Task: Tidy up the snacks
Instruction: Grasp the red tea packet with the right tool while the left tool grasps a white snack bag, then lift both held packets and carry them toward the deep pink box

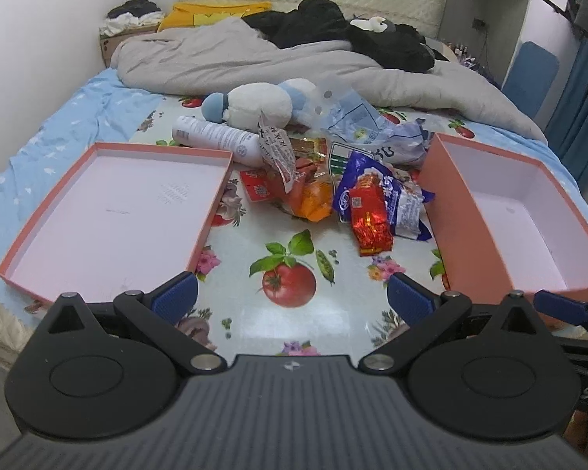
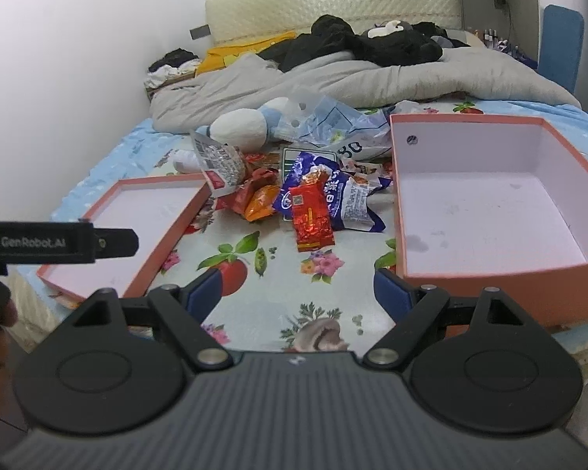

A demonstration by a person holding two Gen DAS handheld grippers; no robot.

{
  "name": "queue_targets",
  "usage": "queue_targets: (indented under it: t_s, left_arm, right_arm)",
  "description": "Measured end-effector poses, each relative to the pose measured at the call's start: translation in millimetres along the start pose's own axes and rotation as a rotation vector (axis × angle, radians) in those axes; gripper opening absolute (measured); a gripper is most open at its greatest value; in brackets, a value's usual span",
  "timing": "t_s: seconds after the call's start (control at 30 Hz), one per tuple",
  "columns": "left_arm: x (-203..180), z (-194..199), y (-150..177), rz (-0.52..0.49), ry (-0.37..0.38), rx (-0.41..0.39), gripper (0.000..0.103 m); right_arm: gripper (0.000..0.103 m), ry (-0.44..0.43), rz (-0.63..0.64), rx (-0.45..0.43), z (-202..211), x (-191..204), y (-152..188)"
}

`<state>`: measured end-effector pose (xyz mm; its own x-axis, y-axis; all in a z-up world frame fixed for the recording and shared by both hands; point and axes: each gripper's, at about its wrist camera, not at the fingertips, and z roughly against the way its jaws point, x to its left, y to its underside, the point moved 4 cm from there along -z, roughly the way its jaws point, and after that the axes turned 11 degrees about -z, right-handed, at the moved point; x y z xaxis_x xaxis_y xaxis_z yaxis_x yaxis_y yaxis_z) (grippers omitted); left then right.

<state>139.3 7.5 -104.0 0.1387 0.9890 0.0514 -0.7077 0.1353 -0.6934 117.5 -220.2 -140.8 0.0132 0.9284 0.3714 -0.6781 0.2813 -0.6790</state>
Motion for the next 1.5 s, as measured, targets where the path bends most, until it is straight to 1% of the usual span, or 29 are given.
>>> queue_targets:
  t_s: [0.13, 0.17, 0.2, 0.37, 0.63, 0.87, 0.93, 1.03, 1.07, 1.1, 1.2, 1.27, 1.33, 1.37, 1.43, 1.5]
  left_arm:
    - [9.2, -30.6, -15.3, 0.033, 0.012, 0.007, 0.103]
    - [11.5, -38.0, -20.0, 0.040, 0.016, 0.003, 0.103]
    - [13.8, -45.7, -24.4, 0.048, 0.016, -0.002, 0.103]
    - [27.1, -89.2, -45.8, 0.079, 0.016, -0.002, 0.101]
    - [46.0, -157.4, -73.5, 0.087, 0.033, 0.004, 0.097]
    - [52.5, -208.1, -98.5, 0.110, 0.053, -0.017, 0.093]
    - [54.2, -222.3, -106.1, 0.121, 0.058, -0.025, 0.091]
    - [57.1, -239.7, -114.7, 0.147, 0.055, -0.039, 0.089]
    - [57.8, -244.2, -116.8, 0.154, 0.056, -0.043, 0.088]
    - [57.9, -250.9, -119.9, 0.160, 0.060, -0.044, 0.084]
    - [60.7, -265.8, -127.0, 0.185, 0.073, -0.045, 0.080]
    - [66.3, -275.7, -131.4, 0.229, 0.078, -0.039, 0.075]
    - [68.9, -283.9, -133.8, 0.251, 0.085, -0.036, 0.062]
    - [68.1, -287.2, -134.2, 0.242, 0.082, -0.030, 0.058]
    - [65.7, -291.7, -132.9, 0.203, 0.062, -0.009, 0.043]
    - [65.9, -288.6, -130.0, 0.193, 0.076, -0.021, 0.040]
  right_arm:
    - [0.084, -0.015, 0.001, 0.029, -30.0, 5.3, -10.0]
    - [0.082, -0.017, 0.006, 0.038, -37.6, 7.0, -12.3]
    - [0.077, -0.017, 0.013, 0.047, -45.6, 9.2, -14.7]
    - [0.076, -0.014, 0.032, 0.093, -91.8, 13.7, -24.4]
    - [0.076, 0.021, 0.048, 0.165, -162.0, 5.8, -32.2]
    - [0.076, 0.045, 0.068, 0.202, -209.3, -0.9, -34.1]
    - [0.071, 0.052, 0.076, 0.210, -221.9, -2.2, -35.4]
    - [0.070, 0.071, 0.094, 0.227, -237.2, -2.9, -35.3]
    - [0.069, 0.083, 0.105, 0.231, -241.7, -2.5, -35.0]
    - [0.066, 0.094, 0.116, 0.237, -245.4, -2.5, -34.3]
    - [0.056, 0.118, 0.142, 0.273, -256.6, -3.3, -30.5]
    - [0.056, 0.122, 0.161, 0.267, -257.7, -1.9, -29.6]
    - [0.055, 0.122, 0.162, 0.269, -256.8, -0.3, -29.7]
    - [0.055, 0.117, 0.153, 0.272, -256.2, -0.6, -30.0]
    - [0.055, 0.111, 0.139, 0.275, -253.7, -1.2, -30.4]
    - [0.055, 0.107, 0.130, 0.276, -249.4, -1.4, -30.0]
